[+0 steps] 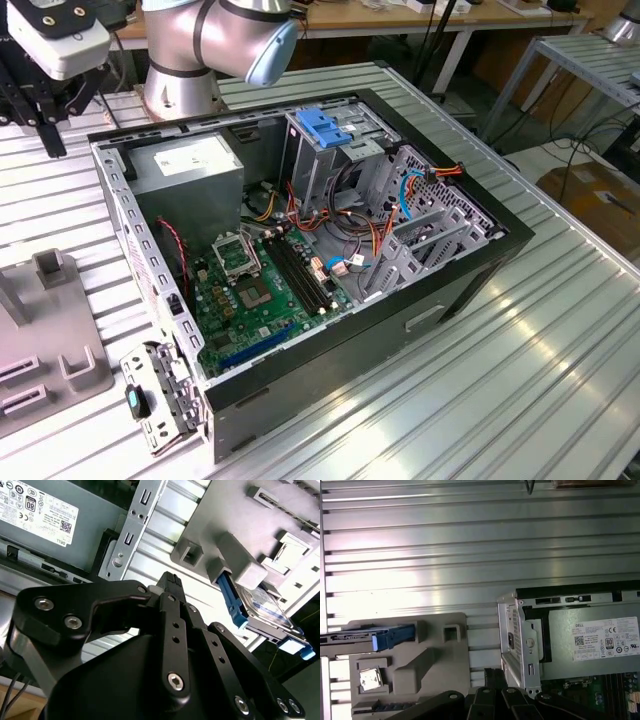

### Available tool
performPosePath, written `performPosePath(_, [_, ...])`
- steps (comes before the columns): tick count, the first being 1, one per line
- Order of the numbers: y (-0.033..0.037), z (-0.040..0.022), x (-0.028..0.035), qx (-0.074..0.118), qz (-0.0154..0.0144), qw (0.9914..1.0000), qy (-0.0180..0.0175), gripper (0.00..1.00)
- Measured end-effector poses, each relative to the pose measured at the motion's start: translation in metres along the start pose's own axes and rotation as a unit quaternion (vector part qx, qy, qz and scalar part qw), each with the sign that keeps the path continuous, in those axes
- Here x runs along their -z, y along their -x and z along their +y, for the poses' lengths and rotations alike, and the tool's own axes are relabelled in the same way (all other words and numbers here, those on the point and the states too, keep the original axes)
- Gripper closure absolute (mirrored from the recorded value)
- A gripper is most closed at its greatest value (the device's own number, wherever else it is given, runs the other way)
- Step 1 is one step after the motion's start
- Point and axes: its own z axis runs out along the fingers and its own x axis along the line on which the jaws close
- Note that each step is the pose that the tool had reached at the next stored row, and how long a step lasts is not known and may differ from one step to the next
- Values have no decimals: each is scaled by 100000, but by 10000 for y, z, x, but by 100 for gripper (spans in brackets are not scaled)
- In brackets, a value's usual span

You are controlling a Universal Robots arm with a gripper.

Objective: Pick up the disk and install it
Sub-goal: 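Reach for the disk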

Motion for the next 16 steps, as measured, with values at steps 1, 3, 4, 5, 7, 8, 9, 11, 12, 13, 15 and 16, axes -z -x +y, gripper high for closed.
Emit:
performPosePath(1, [-16, 10, -1, 5, 1, 100000, 0, 89])
performPosePath(3, [-55, 34, -1, 12, 7, 100000, -8, 89])
performPosePath(4, [-71, 43, -2, 10, 11, 100000, -9, 89])
performPosePath(5, [-86, 52, -3, 7, 10, 100000, -8, 89])
performPosePath(7, [-119, 70, -5, 1, -2, 100000, 0, 89])
performPosePath(8, [-138, 79, -6, 2, -3, 100000, 3, 89])
performPosePath(9, [-154, 86, -7, 7, 0, 100000, 2, 89])
performPosePath(11, [-195, 104, -7, 14, 4, 100000, -4, 89])
performPosePath(12, [-232, 120, -9, 2, 2, 100000, -2, 89])
performPosePath(13, [-260, 131, -9, 4, 1, 100000, -3, 89])
performPosePath(15, [-298, 146, -10, 8, 4, 100000, -3, 89])
performPosePath(16, [-313, 152, -11, 6, 1, 100000, -2, 89])
